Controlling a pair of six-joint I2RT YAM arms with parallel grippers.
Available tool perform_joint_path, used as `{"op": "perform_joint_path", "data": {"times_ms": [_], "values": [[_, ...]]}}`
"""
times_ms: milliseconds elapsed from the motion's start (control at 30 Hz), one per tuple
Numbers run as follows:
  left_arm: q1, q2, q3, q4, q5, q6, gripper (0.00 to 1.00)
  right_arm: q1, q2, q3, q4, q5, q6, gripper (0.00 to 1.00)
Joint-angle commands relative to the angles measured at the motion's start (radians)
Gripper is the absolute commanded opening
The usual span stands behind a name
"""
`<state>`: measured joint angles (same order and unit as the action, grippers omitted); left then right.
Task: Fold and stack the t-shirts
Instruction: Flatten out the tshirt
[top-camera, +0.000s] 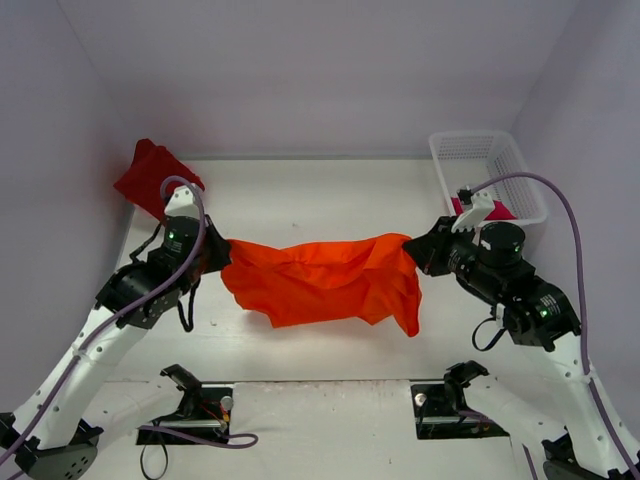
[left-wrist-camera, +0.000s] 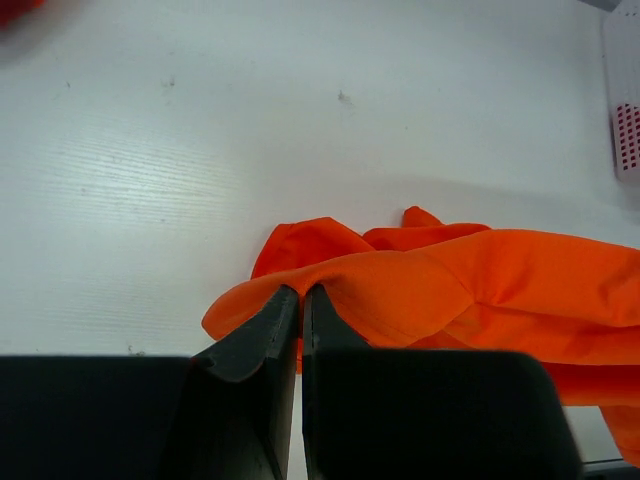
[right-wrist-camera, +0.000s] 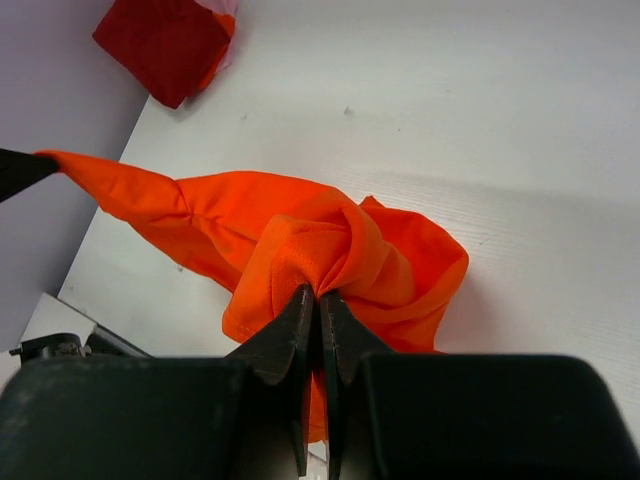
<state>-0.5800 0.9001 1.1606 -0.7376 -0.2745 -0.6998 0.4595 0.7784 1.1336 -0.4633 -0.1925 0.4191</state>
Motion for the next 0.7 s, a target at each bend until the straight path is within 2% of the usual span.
{"op": "perform_joint_path", "data": {"times_ms": [0,667], "values": [[0.011,-0.010,0.082,-0.014,-0.023,0.043,0.00,-0.001,-0.008,0.015,0.043,-0.044,-0.011,0.00],[0.048,-0.046,0.295,-0.146,-0.166,0.128,0.00,0.002,-0.080,-0.202,0.041,-0.191,0.110,0.00]]}}
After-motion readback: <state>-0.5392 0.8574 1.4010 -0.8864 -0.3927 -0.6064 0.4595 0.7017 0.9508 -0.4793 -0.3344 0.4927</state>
